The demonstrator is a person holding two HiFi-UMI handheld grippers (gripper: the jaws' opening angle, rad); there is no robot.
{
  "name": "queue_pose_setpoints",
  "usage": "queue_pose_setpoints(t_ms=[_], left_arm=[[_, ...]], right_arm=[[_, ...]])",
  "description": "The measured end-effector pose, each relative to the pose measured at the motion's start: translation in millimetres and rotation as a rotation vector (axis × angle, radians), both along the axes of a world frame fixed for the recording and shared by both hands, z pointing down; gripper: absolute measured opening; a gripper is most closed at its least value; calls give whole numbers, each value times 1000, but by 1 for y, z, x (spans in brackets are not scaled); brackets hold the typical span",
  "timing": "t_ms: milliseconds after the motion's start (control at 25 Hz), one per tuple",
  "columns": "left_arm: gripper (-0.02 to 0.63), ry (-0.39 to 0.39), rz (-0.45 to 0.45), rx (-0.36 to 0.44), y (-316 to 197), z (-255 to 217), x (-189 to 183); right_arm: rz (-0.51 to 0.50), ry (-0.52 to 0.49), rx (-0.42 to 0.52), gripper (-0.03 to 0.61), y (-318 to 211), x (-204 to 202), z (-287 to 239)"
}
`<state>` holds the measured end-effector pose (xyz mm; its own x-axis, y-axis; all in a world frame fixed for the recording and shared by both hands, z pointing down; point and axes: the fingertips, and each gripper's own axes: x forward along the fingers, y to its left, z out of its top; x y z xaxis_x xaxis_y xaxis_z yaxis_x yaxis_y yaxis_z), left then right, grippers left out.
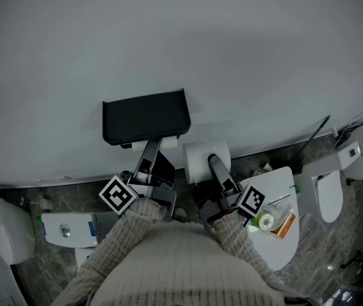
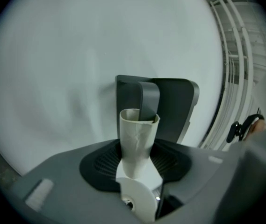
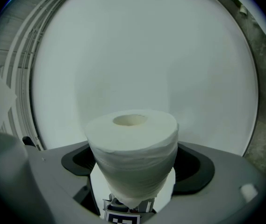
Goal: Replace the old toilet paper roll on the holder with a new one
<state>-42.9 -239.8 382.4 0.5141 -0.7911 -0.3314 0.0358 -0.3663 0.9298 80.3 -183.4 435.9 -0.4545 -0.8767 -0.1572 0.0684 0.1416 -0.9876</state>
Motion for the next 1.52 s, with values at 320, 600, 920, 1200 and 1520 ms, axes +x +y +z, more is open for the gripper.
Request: queue_pose_setpoints(t_ms=[320, 600, 920, 1200, 1520], left_arm=[[179, -4, 59, -1, -2, -4, 42], [179, -1, 125, -2, 2, -10, 99], [179, 7, 192, -9, 1, -3, 108], [179, 15, 261, -6, 1, 0, 118], [179, 27, 331, -45, 5, 14, 132]], right_arm=[[47, -16, 2, 492, 5, 36, -5], [108, -23, 13, 492, 14, 85, -11], [194, -9, 13, 492, 23, 94, -8], [252, -12, 10, 492, 29, 97, -8], [324, -8, 9, 492, 34, 109, -5]])
